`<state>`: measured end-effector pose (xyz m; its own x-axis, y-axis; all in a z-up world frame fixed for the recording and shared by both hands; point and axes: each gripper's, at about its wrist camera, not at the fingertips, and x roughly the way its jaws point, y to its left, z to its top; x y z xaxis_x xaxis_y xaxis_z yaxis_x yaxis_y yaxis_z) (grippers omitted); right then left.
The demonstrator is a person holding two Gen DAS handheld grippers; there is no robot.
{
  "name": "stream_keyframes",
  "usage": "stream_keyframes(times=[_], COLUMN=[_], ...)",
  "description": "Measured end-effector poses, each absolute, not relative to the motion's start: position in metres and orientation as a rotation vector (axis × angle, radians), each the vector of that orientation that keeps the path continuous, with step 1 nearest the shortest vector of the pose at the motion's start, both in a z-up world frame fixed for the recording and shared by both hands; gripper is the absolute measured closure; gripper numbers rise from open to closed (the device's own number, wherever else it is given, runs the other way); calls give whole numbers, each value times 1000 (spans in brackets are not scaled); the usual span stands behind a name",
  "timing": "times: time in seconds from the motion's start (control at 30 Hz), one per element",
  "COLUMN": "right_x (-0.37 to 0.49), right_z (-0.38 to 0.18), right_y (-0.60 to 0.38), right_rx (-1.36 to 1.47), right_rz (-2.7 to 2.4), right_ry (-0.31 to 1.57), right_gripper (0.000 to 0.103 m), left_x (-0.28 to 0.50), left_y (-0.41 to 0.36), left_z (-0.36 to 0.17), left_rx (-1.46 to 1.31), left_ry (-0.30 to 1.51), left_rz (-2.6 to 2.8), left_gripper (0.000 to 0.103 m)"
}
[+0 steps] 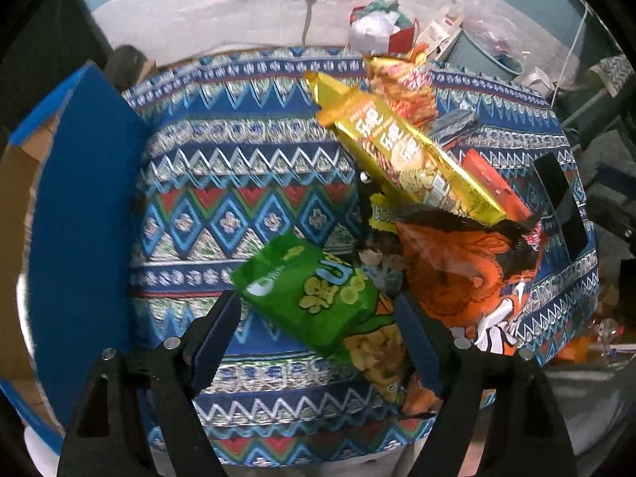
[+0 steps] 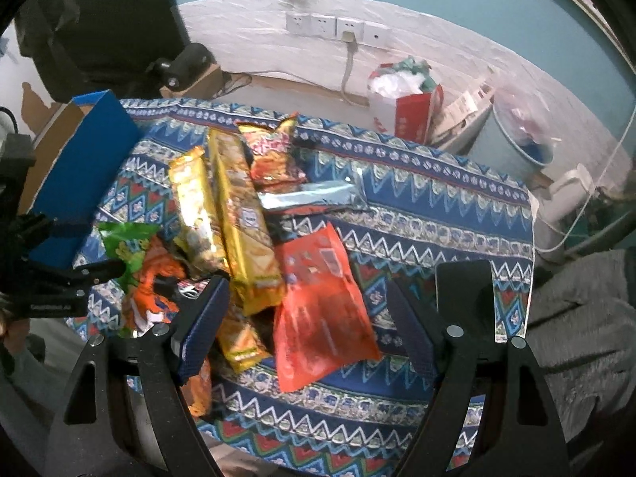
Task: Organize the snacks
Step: 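Grasp the green bag with the left gripper while the right grasps the orange bag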
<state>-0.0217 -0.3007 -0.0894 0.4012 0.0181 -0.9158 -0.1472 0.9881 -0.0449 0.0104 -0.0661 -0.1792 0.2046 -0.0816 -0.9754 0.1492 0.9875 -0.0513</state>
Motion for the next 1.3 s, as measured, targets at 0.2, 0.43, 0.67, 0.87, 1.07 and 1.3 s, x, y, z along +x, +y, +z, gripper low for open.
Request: stream_keyframes(times=[0.2, 0.43, 0.67, 0.87, 1.07, 1.3], right_x=[-21, -14, -7, 1, 10, 16], right_z=[-93, -112, -161, -189, -211, -226], right_y=[-304, -311, -316, -315, -312, -319], right_rx=[-125, -123, -186, -207, -235, -190], right_rz=[106, 112, 117, 150, 163, 137], right_ry=[1162, 1214, 1337, 1378, 1405, 1429], right_gripper=[22, 22, 22, 22, 19, 19], left_x=[15, 17, 15, 16, 25, 28], left_y=[-74, -75, -70, -67, -50, -57], left_z=[-201, -219, -222, -218, -216, -239], left_rx=[57, 26, 16, 133, 115, 97], left_ry=[1390, 1423, 1443, 1442, 1451, 1502], left_rz=[-139, -184, -283, -320, -264, -214], left_gripper=[18, 18, 37, 40, 37, 22])
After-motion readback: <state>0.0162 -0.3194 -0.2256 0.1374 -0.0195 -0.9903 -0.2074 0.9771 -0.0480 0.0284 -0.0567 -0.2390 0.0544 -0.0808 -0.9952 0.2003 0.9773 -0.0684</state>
